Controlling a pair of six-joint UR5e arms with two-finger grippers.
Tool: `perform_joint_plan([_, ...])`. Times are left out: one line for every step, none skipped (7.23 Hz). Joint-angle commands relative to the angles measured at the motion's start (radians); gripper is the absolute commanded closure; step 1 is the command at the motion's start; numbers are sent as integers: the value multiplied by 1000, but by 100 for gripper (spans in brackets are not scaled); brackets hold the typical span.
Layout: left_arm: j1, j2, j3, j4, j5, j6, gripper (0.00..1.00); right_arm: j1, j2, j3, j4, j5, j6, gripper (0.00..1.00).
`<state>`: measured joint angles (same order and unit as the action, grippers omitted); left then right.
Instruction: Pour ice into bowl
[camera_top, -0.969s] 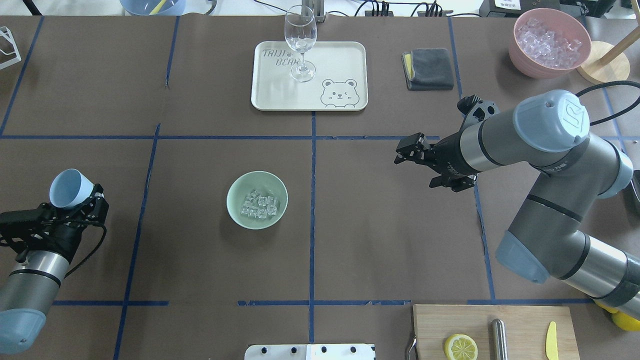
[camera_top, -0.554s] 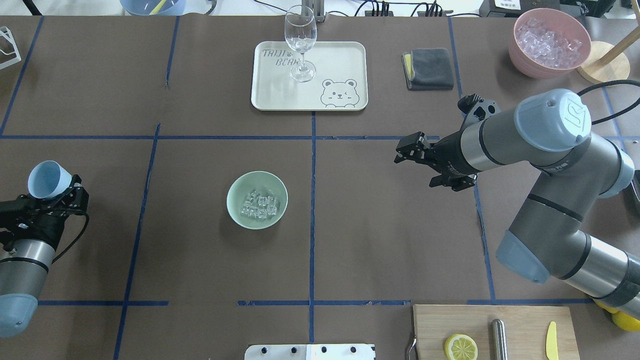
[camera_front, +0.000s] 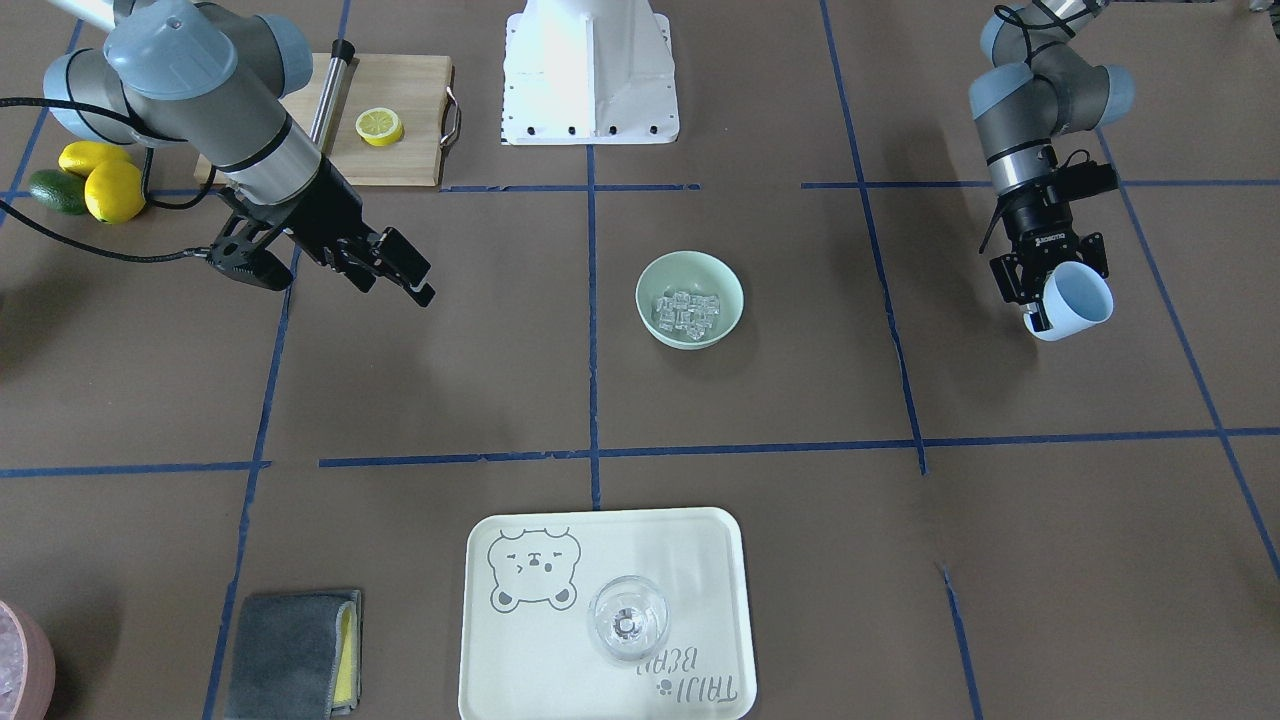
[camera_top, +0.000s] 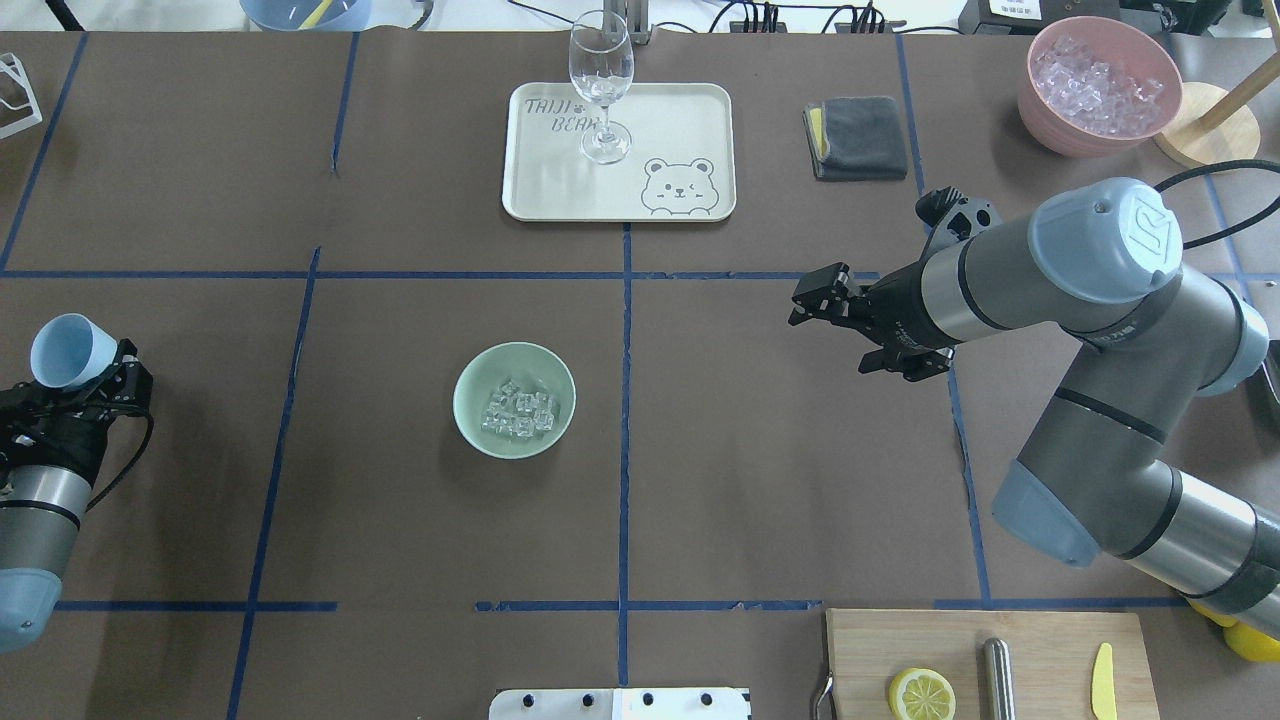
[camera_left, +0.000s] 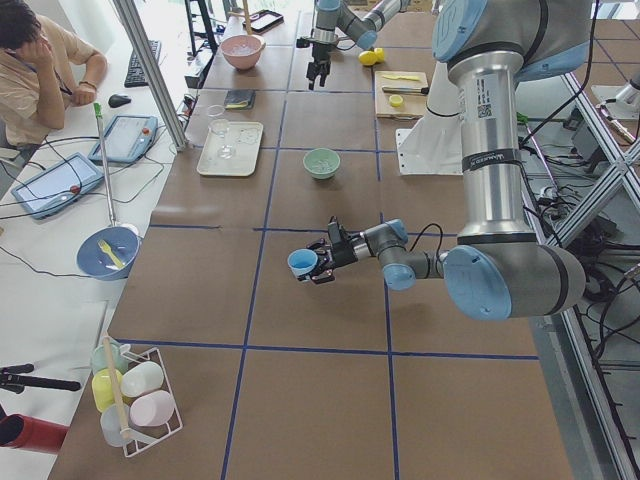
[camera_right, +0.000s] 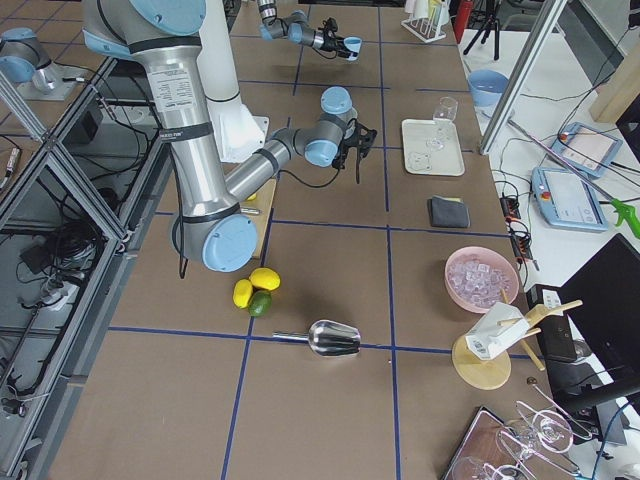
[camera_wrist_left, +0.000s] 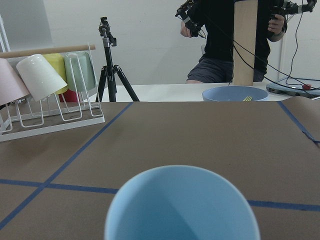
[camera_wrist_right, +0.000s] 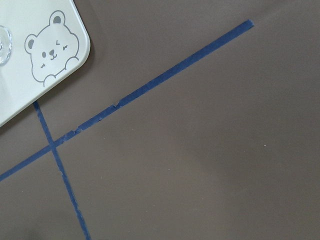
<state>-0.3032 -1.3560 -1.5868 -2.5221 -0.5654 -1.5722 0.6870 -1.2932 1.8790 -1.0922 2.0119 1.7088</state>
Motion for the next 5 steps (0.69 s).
perform_joint_plan([-14,-5,27,-40,-42,-17,100,0,0,6,0,-7,0,0])
perform_joint_plan([-11,-32,62,-40,-39,-19,100,-1,-3,8,0,-7,0,0])
perform_joint_plan([-14,-57,80,-40,-37,-16,100,-1,0,8,0,-7,0,0])
perform_joint_plan([-17,-55,83,-38,-36,-14,100,-1,0,14,0,-7,0,0])
perform_joint_plan([-17,-57,83,-40,-36,-12,100,-1,0,19,0,-7,0,0])
